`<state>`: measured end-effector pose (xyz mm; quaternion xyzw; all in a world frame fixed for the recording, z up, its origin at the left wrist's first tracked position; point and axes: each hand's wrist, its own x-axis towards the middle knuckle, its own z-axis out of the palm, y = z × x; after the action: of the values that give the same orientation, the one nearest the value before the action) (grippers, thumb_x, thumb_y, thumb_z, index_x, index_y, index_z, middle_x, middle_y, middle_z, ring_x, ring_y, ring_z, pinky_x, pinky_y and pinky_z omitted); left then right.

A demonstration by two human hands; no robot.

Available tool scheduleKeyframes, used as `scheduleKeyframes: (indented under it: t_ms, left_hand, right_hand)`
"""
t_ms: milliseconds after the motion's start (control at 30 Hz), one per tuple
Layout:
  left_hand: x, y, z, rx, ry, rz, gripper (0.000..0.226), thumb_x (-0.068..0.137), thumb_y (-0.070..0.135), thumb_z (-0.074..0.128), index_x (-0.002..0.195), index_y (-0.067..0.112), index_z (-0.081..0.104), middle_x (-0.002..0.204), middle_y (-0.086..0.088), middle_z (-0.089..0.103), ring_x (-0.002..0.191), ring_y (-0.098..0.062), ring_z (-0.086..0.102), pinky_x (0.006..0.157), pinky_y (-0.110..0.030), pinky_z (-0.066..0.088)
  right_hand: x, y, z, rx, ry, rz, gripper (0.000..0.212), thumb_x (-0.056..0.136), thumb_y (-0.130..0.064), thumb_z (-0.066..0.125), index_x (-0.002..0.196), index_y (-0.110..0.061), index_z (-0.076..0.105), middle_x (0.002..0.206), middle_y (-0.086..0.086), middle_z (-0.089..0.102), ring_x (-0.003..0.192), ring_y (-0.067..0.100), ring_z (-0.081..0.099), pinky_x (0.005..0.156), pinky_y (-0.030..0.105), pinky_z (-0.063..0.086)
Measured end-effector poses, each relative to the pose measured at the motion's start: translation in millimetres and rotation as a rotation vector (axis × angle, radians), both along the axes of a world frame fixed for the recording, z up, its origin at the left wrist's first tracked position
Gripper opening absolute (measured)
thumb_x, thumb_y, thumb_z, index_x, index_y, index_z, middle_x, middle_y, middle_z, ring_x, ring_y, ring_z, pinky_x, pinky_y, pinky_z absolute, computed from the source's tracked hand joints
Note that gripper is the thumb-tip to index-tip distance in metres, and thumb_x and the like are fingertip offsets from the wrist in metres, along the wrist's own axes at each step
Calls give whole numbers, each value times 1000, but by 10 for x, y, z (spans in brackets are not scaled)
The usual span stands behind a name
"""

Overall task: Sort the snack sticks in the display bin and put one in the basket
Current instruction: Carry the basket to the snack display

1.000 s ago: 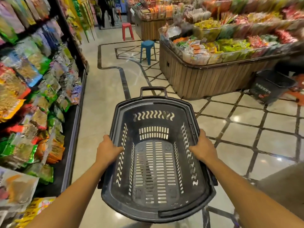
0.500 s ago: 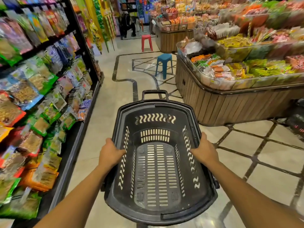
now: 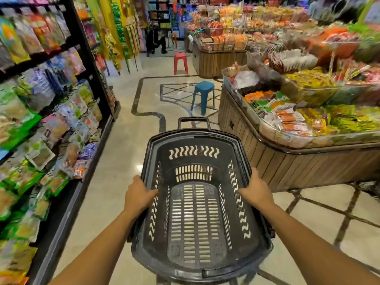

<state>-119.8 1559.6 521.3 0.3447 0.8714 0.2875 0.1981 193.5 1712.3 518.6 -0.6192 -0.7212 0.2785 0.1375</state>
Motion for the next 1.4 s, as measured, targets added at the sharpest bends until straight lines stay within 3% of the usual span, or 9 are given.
scheduleKeyframes:
  t_ms: [100,300,433,600,767,1033,1133,1233,1400]
  left_hand:
    - [-360,691,16,-11,-10,-25,57,78,25,79,117,4,44,110,-17,62,91,-35,62,77,-39,51]
    - [-874,1978,35,-2,7,-72,56,80,26,79,117,2,44,95,-9,56,80,-27,54,69,-35,45]
    - [-1192,2864,-41,-13,-4,-72,57,76,27,80,115,3,45,99,-13,59,86,-36,60,72,-38,49]
    - [-1547,4093,-164,-36,5,-67,51,78,22,79,110,8,42,95,-9,56,79,-29,55,69,-35,45]
    - [-1843,5265,-194,-30,-11,-18,48,80,23,78,107,10,40,87,-1,52,67,-14,49,63,-33,41]
    - [-2454,6900,-279,-10,-35,44,51,78,27,79,109,11,42,82,4,51,68,-12,51,56,-32,40]
    - [-2770,7538,-447,-18,-62,35,54,78,29,79,112,12,42,89,0,55,71,-16,55,62,-34,45]
    - [-3128,8232,-627,-8,-81,24,56,78,32,80,115,12,42,96,-5,59,76,-20,58,66,-35,48]
    - [-3682,9421,-844,-13,-117,-8,64,77,37,82,119,9,43,97,-7,61,84,-30,62,78,-43,56]
  right_hand:
    - [-301,610,24,-23,-3,-33,89,81,-40,74,151,-20,21,115,13,64,94,34,64,71,40,52]
    - [-783,1747,47,-36,-15,-84,76,81,-39,74,139,-18,29,103,10,65,84,32,64,66,39,52]
    - [-1070,2611,-33,-56,8,-76,78,82,-35,74,143,-17,29,98,7,61,82,28,61,69,41,53]
    - [-1468,3884,-207,-64,-40,-65,93,85,-34,73,155,-14,16,95,6,60,80,27,60,66,38,51]
    - [-1859,5218,-249,-92,-79,-25,89,86,-27,72,153,-11,15,95,8,60,81,28,61,62,35,47]
    - [-2532,6997,-231,-127,-114,10,90,87,-32,74,152,-12,15,106,15,64,91,35,64,77,45,56]
    - [-2817,7646,-335,-137,-112,7,86,85,-37,76,147,-13,22,117,16,64,100,37,64,84,48,56]
    - [-3150,8305,-454,-169,-115,-8,96,86,-37,75,155,-12,13,118,18,63,99,38,64,84,50,56]
    - [-3664,9374,-560,-197,-154,-54,99,87,-27,73,158,-11,7,97,13,60,83,33,59,74,43,54]
